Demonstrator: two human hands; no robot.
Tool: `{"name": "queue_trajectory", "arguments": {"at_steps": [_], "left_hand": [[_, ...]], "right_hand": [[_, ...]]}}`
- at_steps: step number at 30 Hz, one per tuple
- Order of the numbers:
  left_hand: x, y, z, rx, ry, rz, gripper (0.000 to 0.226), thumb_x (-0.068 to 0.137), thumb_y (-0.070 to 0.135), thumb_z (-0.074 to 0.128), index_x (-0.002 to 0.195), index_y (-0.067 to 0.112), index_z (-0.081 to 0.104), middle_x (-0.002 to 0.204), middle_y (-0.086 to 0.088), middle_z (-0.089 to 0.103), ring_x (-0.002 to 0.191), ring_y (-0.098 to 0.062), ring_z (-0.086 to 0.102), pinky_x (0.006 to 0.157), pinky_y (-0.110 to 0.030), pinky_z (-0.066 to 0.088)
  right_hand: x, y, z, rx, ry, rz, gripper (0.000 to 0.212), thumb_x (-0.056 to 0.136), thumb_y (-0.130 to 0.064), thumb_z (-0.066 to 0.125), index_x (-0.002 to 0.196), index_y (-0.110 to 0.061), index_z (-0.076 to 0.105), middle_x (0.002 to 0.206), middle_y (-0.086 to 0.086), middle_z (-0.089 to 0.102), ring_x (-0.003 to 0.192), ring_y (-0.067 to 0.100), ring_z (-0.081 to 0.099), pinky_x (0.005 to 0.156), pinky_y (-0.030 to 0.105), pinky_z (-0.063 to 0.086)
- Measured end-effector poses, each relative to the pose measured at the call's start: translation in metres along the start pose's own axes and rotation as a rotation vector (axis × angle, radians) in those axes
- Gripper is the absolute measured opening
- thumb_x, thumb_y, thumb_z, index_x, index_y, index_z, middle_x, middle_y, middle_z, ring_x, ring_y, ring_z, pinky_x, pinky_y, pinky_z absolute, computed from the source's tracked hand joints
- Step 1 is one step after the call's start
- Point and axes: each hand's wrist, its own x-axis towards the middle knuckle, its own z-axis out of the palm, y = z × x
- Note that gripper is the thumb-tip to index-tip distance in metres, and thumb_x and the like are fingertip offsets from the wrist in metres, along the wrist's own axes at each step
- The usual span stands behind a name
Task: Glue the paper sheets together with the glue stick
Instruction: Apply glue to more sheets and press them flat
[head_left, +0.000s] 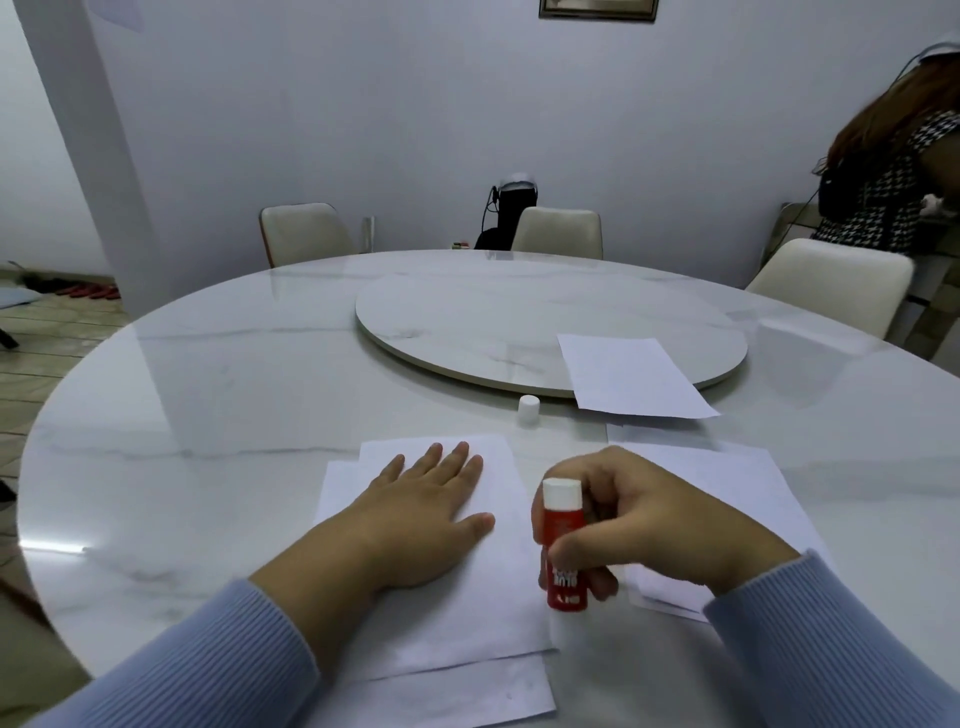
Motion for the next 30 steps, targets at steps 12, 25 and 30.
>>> {"name": "queue_trajectory", "arguments": {"at_steps": [12,25,30], "left_hand": [[-0.004,0.038,-0.003,0.002,0.113,-0.087,0.063,0.096,0.051,0.023,0.150,0.029,-0.001,0.161,0.002,-0.007,0.147,-0.018,-0.013,0.118,-0.048,-0.009],[-0.016,0.029,0.012,-0.008,0.015,0.089,0.070,0.094,0.054,0.024,0.148,0.030,-0.015,0.156,0.015,-0.020,0.142,-0.001,-0.021,0.119,-0.035,-0.011],[-0.015,0.031,0.010,-0.002,-0.007,0.080,0.070,0.094,0.055,0.023,0.148,0.030,-0.014,0.156,0.015,-0.021,0.142,-0.002,-0.021,0.119,-0.035,-0.011]], "right_hand": [[0.008,0.018,-0.020,0.292,0.923,-0.153,0.011,0.084,0.000,0.062,0.080,-0.011,0.060,0.072,0.008,0.061,0.054,0.017,0.056,0.053,0.028,0.051],[0.034,0.029,0.005,-0.284,0.671,-0.081,0.009,0.084,-0.017,0.066,0.090,-0.017,0.059,0.072,-0.009,0.066,0.068,-0.003,0.057,0.059,0.006,0.041],[0.026,0.025,0.002,-0.342,0.621,0.003,0.010,0.080,-0.021,0.064,0.086,-0.016,0.058,0.077,0.001,0.065,0.064,0.006,0.054,0.064,0.023,0.046]]}}
